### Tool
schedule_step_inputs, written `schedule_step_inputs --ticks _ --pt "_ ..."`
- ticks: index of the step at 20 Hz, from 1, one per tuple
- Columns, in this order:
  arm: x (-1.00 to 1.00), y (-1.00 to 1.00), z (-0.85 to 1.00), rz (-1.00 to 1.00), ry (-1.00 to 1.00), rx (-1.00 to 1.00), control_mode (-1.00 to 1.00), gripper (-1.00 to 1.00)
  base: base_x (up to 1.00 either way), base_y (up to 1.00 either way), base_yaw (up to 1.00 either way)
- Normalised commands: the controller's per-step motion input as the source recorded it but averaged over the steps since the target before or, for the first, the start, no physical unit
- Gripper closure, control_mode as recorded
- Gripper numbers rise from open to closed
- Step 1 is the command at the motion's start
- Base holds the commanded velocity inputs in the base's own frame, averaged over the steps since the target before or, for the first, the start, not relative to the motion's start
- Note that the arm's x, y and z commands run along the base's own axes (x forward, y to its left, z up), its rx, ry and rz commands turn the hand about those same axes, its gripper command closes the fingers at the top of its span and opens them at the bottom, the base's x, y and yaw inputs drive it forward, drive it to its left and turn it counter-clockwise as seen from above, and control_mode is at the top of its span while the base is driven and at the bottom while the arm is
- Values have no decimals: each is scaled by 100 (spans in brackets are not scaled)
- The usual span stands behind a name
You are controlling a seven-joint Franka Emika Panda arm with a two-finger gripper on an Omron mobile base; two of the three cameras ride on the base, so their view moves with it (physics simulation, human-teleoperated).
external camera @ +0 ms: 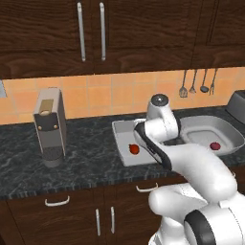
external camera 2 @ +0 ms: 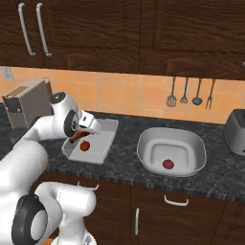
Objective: Place one tomato and one chicken drumstick in each tupperware on the nearby counter, to pack two identical lunches.
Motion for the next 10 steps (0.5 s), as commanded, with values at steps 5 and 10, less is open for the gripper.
schedule_step_inputs --ticks 5,10 --pt "100 1 -50 -1 3 2 -100 100 0 0 0" --pt "97 1 -42 0 -1 0 -100 100 0 0 0"
